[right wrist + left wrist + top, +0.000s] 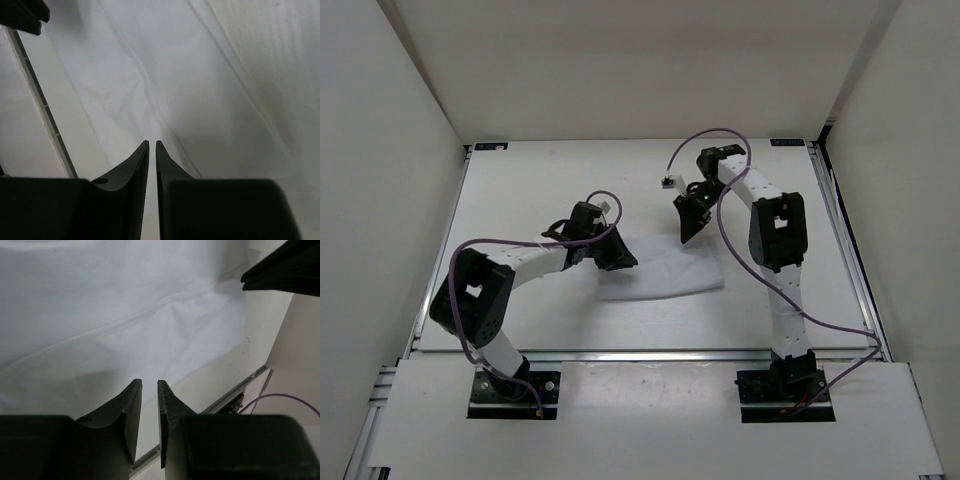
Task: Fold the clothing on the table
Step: Fold the skirt
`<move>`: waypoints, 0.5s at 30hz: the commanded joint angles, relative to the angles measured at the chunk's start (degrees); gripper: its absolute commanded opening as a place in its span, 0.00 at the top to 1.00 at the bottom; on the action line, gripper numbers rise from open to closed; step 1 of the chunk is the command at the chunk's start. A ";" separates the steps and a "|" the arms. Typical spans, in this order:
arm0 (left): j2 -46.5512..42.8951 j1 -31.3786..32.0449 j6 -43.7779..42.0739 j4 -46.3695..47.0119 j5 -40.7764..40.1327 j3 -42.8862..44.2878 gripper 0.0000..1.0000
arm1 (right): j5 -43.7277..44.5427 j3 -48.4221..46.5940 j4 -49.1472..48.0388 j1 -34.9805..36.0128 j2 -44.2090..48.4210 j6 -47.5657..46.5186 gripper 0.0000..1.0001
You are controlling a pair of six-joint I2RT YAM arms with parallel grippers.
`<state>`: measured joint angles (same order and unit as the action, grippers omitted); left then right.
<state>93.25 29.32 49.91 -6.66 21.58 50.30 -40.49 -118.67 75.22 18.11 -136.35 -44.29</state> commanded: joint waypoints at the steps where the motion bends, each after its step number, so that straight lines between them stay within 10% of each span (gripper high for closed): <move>1: 0.61 -0.75 -3.68 -2.57 -0.23 1.47 0.71 | 0.67 2.74 1.59 -0.27 2.59 -1.23 0.85; 9: 6.14 1.96 -6.48 -9.68 -0.93 5.84 1.00 | 4.97 6.35 1.33 -0.62 1.45 -1.06 0.96; 15: 12.29 3.37 -12.99 -22.78 -3.56 13.76 1.00 | 9.90 1.43 0.46 1.14 -2.95 3.95 1.00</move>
<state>104.60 32.14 41.50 -21.96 19.68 60.55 -33.71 -113.97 75.46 18.06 -137.45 -42.68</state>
